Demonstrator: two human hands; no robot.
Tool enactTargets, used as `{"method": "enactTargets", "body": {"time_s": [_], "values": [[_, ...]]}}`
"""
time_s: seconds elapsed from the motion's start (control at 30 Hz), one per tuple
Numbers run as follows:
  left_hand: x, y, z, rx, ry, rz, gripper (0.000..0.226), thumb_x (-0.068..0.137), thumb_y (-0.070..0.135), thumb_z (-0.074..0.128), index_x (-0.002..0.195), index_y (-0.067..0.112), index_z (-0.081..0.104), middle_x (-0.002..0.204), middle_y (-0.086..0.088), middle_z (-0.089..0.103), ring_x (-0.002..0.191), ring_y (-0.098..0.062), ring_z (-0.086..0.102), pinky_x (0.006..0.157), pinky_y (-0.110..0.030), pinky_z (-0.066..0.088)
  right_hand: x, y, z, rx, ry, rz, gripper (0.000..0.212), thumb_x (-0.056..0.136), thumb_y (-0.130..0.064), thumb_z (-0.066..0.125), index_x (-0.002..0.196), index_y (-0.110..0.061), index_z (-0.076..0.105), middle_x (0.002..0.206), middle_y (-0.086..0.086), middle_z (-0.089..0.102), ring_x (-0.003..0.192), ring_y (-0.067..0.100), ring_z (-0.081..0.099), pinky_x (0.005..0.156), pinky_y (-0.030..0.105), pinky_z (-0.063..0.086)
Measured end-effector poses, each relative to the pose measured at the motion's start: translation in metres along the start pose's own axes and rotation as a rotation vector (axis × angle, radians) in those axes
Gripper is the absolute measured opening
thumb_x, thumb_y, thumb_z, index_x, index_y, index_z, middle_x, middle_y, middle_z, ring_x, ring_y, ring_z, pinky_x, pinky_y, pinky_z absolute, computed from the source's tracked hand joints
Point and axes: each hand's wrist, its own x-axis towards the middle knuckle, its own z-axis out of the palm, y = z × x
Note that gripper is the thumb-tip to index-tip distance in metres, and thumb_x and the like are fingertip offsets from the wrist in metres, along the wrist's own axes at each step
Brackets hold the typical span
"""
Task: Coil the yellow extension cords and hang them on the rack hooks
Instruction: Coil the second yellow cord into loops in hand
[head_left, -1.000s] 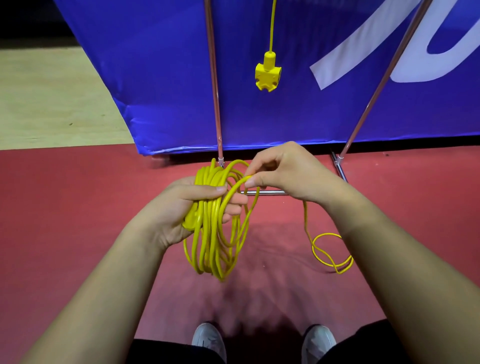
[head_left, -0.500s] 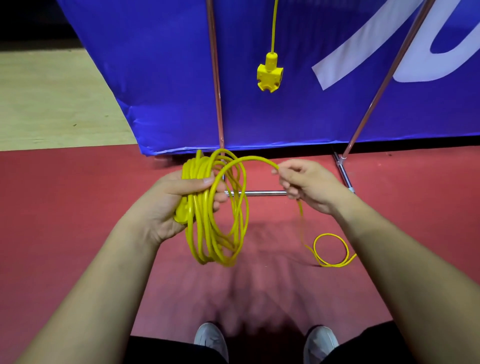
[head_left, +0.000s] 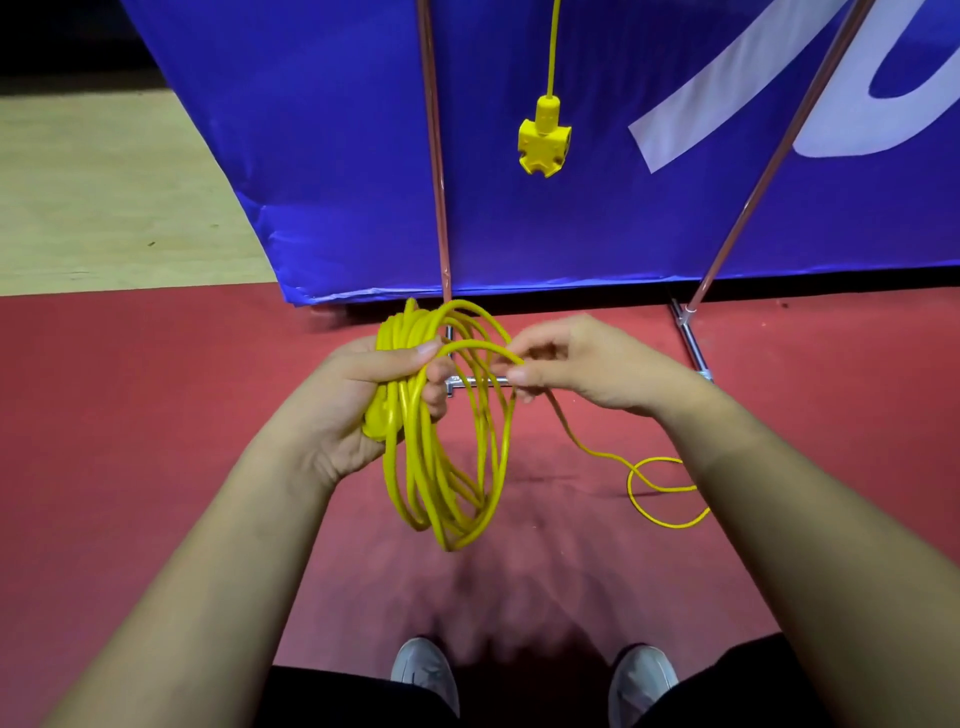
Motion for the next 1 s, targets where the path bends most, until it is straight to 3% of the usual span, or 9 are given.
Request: {"method": "enactTargets", "body": {"time_s": [0.07,0.13,0.23,0.33,0.5,0.6,0.7,0.83,1.0], "values": [[-0.001,0.004,-0.004,-0.002,0.003,0.017,0.008,0.078,0.004,0.059,0.08,0.009,0.065,0.066,-0.005,0.053,0.05,-0.013,0.051,0.052,-0.022,0.047,-0.006,0.025,-0.008,-0.131,-0.051,0.109,0.019,0.088,-0.021,0.069,0.091,-0.003,0.072,0.082,0.017,0.071,0.077,0.015,0.059,0.08,0.036,0.049],[-0.002,0.005,-0.009,0.099,0.022,-0.016,0.007,0.078,0.001,0.061,0.08,0.007,0.065,0.067,-0.007,0.059,0.051,-0.015,0.056,0.051,-0.024,0.05,-0.01,0.04,-0.012,0.009,0.04,0.198,0.015,0.088,-0.017,0.069,0.091,-0.002,0.072,0.079,0.017,0.07,0.076,0.017,0.063,0.083,0.038,0.051],[-0.005,0.001,-0.007,0.245,0.05,-0.13,0.008,0.074,0.002,0.066,0.081,-0.001,0.064,0.066,-0.013,0.067,0.049,-0.018,0.062,0.046,-0.025,0.051,-0.005,0.042,-0.014,0.167,0.264,0.182,0.004,0.087,-0.004,0.068,0.09,-0.004,0.071,0.07,0.012,0.062,0.06,0.014,0.058,0.065,0.025,0.051],[-0.006,-0.002,0.002,0.212,0.069,-0.216,0.015,0.073,0.012,0.06,0.079,0.0,0.066,0.073,-0.018,0.071,0.046,-0.019,0.062,0.043,-0.024,0.051,0.005,0.035,-0.009,0.089,0.378,0.085,0.007,0.085,-0.007,0.07,0.085,-0.013,0.074,0.069,0.008,0.064,0.063,0.013,0.055,0.062,0.022,0.046],[-0.001,-0.006,-0.003,0.134,0.019,-0.227,0.006,0.071,0.009,0.073,0.076,0.006,0.072,0.068,-0.01,0.067,0.05,-0.016,0.061,0.047,-0.025,0.052,0.013,0.011,0.006,0.08,0.325,-0.065,0.009,0.082,-0.006,0.073,0.089,-0.011,0.075,0.073,-0.006,0.071,0.069,0.004,0.061,0.069,0.019,0.049],[0.0,-0.008,-0.008,0.099,-0.097,-0.18,0.035,0.058,0.016,0.087,0.086,0.005,0.07,0.066,-0.008,0.061,0.052,-0.016,0.058,0.05,-0.027,0.05,0.016,0.003,0.007,0.071,0.329,-0.109,0.015,0.084,-0.006,0.072,0.086,-0.021,0.074,0.075,-0.011,0.072,0.073,0.001,0.064,0.073,0.017,0.048],[0.003,-0.008,-0.007,0.112,-0.129,-0.141,0.045,0.057,0.025,0.088,0.091,0.004,0.068,0.066,-0.007,0.058,0.053,-0.015,0.055,0.052,-0.026,0.049,0.014,0.013,0.005,0.03,0.314,-0.085,0.012,0.085,-0.005,0.07,0.086,-0.017,0.072,0.075,-0.005,0.07,0.071,0.002,0.061,0.07,0.016,0.046],[0.001,-0.003,-0.009,0.069,-0.112,-0.072,0.048,0.059,0.025,0.087,0.091,0.004,0.059,0.064,-0.004,0.055,0.051,-0.013,0.053,0.052,-0.024,0.048,0.017,0.053,0.0,-0.187,0.31,0.076,0.007,0.087,-0.008,0.067,0.081,-0.011,0.067,0.072,0.008,0.063,0.059,0.002,0.048,0.059,0.021,0.041],[-0.003,0.012,-0.015,-0.035,-0.087,0.104,0.044,0.063,0.024,0.083,0.093,0.007,0.055,0.064,0.001,0.055,0.055,-0.011,0.056,0.056,-0.023,0.049,0.003,0.133,-0.002,-0.265,0.281,0.53,0.019,0.084,-0.009,0.07,0.072,0.003,0.062,0.063,0.007,0.048,0.062,0.017,0.04,0.062,0.03,0.032]]}}
